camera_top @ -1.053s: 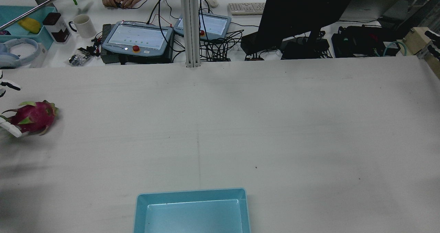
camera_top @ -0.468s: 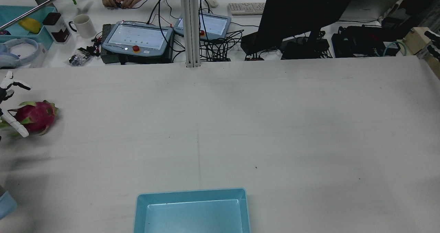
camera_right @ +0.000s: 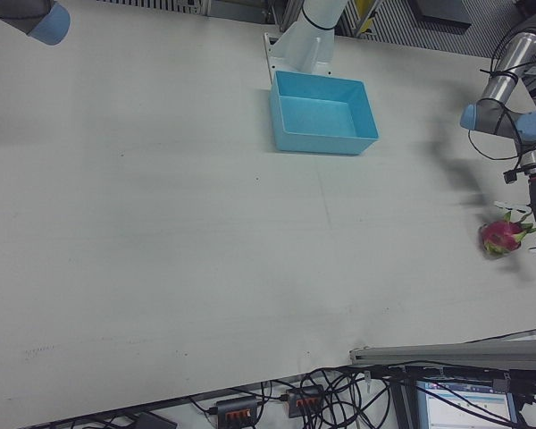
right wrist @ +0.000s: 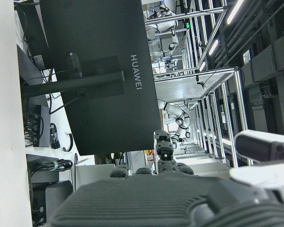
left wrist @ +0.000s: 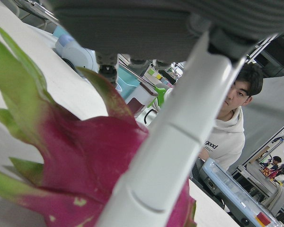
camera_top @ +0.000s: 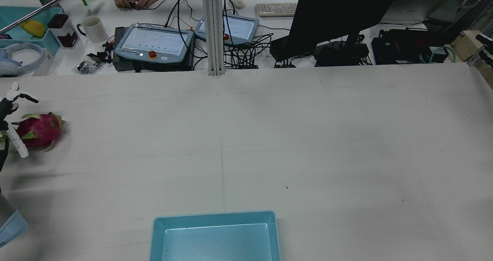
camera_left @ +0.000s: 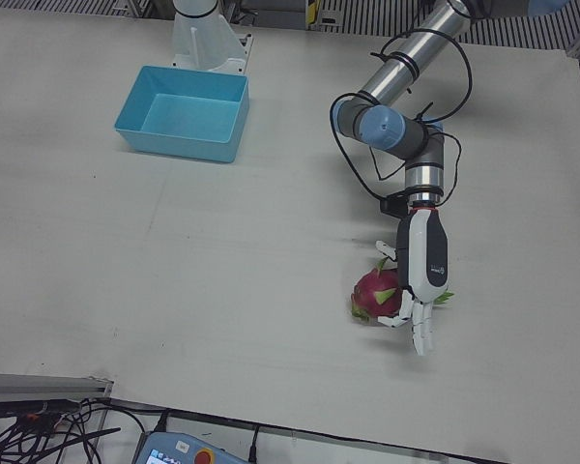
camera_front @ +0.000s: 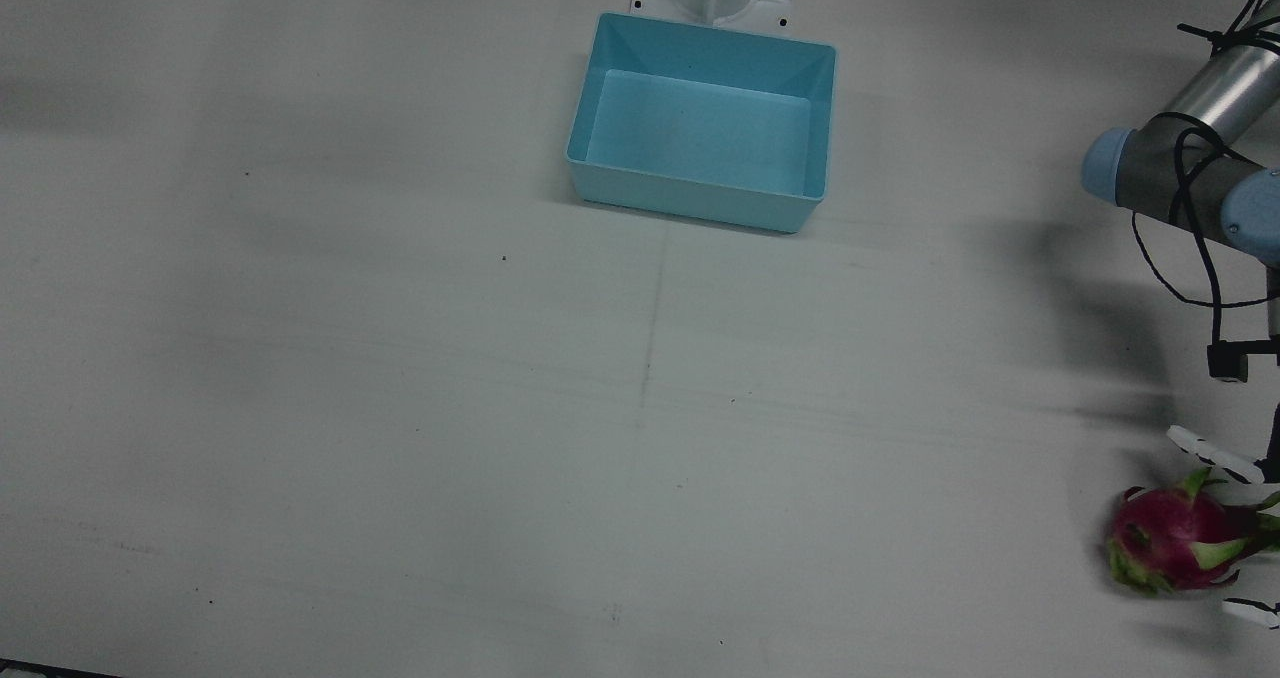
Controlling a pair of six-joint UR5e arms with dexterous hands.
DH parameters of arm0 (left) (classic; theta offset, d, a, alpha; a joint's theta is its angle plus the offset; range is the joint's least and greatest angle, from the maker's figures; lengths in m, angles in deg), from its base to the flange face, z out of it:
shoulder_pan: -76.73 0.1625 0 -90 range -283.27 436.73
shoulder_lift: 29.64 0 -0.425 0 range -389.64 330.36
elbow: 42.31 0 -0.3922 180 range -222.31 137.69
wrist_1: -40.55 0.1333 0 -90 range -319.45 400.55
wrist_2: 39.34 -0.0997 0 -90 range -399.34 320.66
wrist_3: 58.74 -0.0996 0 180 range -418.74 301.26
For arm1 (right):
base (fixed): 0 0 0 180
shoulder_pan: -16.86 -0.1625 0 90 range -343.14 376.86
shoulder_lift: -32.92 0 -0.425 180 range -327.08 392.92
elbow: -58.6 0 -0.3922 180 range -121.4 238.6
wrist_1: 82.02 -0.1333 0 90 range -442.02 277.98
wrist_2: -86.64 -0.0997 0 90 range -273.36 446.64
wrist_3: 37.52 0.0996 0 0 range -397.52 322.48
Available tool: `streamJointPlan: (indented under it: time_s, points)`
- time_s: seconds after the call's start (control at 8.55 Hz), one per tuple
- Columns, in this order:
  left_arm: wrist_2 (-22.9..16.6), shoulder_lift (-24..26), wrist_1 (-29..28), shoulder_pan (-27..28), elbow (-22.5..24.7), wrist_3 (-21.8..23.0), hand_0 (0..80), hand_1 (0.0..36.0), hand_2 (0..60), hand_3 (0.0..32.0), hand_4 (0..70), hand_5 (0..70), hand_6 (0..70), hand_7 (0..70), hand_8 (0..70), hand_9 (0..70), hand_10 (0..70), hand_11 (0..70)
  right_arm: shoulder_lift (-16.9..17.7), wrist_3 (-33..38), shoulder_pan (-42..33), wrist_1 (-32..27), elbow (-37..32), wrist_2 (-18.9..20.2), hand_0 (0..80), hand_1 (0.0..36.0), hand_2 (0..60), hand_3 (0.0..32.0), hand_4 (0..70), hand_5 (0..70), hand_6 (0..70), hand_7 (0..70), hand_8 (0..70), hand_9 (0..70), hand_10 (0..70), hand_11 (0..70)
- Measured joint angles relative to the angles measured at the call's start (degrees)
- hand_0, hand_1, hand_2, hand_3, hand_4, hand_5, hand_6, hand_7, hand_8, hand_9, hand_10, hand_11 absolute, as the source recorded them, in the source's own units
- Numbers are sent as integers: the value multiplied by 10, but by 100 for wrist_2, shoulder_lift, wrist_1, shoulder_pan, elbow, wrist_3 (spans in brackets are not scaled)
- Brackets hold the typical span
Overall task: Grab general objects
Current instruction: 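Move the left hand down beside the pink dragon fruit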
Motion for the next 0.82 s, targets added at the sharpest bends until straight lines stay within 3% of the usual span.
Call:
streamJointPlan:
  time_s: [0.12,0.23,0.35,0.47,0.82]
  points:
    - [3,-1,59,6,9,-13,779,309,42,4,63,126,0,39,0,0,0,0,0,0,0,0,1,0,0,0,0,0,0,0,0,0,0,0,0,0]
    - [3,4,105,9,17,-55,732,296,43,0,92,183,0,29,0,0,0,0,0,0,-1,3,2,0,0,0,0,0,0,0,0,0,0,0,0,0]
    - [1,8,146,27,21,-101,762,302,49,0,108,223,0,33,0,0,0,0,0,0,-1,3,2,-2,0,0,0,0,0,0,0,0,0,0,0,0]
    - [3,14,206,87,15,-132,795,313,60,0,112,229,0,40,0,0,0,0,0,0,-1,2,2,-3,0,0,0,0,0,0,0,0,0,0,0,0]
    - [14,29,278,172,-37,-154,800,328,76,0,102,202,0,46,0,0,0,0,0,0,-1,0,2,-8,0,0,0,0,0,0,0,0,0,0,0,0]
